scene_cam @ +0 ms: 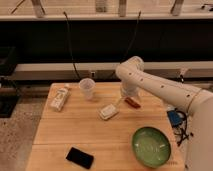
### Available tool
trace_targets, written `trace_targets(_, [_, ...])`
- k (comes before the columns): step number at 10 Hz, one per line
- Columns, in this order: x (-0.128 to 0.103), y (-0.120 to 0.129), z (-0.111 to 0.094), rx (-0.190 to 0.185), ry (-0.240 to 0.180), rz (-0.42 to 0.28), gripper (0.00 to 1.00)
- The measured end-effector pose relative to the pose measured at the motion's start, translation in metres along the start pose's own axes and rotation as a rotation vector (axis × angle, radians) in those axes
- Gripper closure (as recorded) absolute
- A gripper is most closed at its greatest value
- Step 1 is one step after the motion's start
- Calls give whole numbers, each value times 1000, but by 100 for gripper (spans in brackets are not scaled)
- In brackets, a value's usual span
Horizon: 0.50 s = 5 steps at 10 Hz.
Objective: Move the arm in a circular motion
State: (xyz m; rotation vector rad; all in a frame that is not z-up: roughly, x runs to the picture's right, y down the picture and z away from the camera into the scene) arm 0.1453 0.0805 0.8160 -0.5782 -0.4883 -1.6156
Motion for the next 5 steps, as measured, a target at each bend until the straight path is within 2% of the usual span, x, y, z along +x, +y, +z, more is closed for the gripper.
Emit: trace_targets(5, [-5, 2, -14, 4, 18, -41, 20])
